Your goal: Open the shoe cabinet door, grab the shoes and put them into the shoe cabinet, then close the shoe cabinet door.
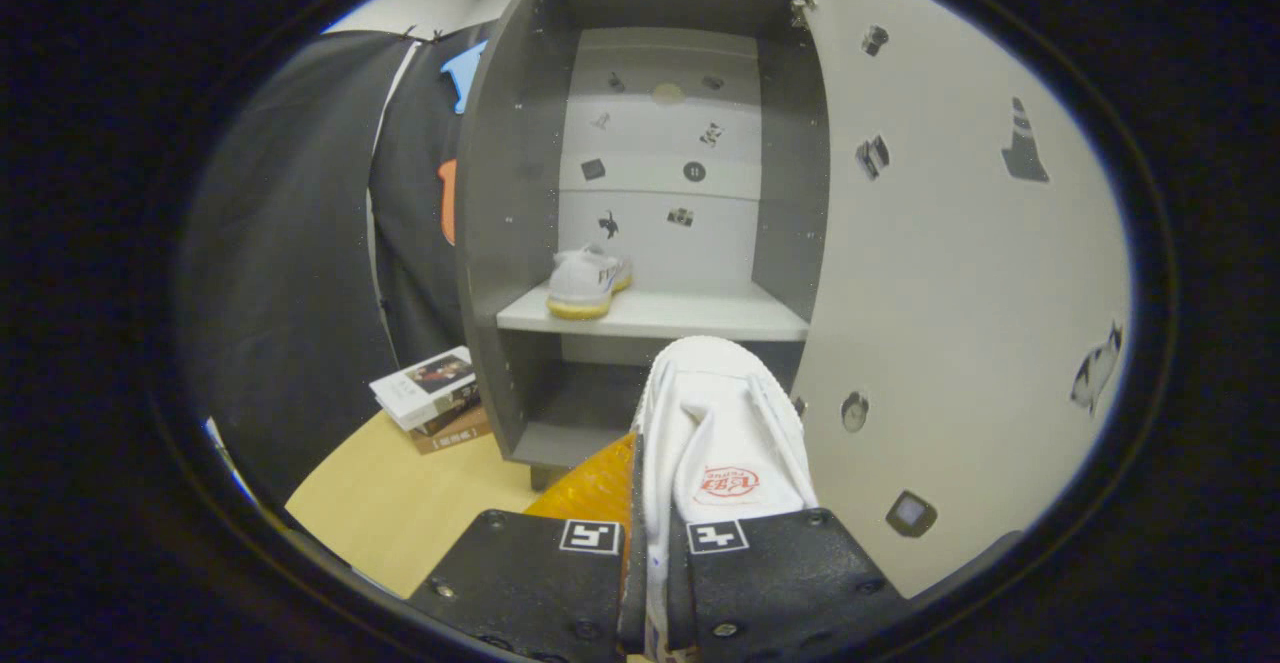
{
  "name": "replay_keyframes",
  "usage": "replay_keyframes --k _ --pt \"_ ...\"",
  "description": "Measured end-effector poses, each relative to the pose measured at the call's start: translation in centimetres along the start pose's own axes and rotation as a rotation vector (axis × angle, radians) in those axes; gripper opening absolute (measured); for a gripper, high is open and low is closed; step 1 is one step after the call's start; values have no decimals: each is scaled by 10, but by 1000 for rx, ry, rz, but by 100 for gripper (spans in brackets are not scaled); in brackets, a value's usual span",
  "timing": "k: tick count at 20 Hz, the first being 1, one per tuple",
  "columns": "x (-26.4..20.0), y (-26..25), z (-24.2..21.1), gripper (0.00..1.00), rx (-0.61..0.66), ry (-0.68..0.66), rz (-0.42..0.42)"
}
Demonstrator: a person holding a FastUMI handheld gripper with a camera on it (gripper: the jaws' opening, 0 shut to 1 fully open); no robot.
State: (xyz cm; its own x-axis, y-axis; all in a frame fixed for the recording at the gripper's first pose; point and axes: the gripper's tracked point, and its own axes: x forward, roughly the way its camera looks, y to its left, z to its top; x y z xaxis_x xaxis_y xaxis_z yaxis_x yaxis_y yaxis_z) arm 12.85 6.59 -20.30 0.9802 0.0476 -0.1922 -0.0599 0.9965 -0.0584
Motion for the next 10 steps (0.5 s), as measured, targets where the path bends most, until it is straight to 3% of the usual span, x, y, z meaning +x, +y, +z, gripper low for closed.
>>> replay_keyframes --k 10 --pt "90 -1 121 11 -3 -136 4"
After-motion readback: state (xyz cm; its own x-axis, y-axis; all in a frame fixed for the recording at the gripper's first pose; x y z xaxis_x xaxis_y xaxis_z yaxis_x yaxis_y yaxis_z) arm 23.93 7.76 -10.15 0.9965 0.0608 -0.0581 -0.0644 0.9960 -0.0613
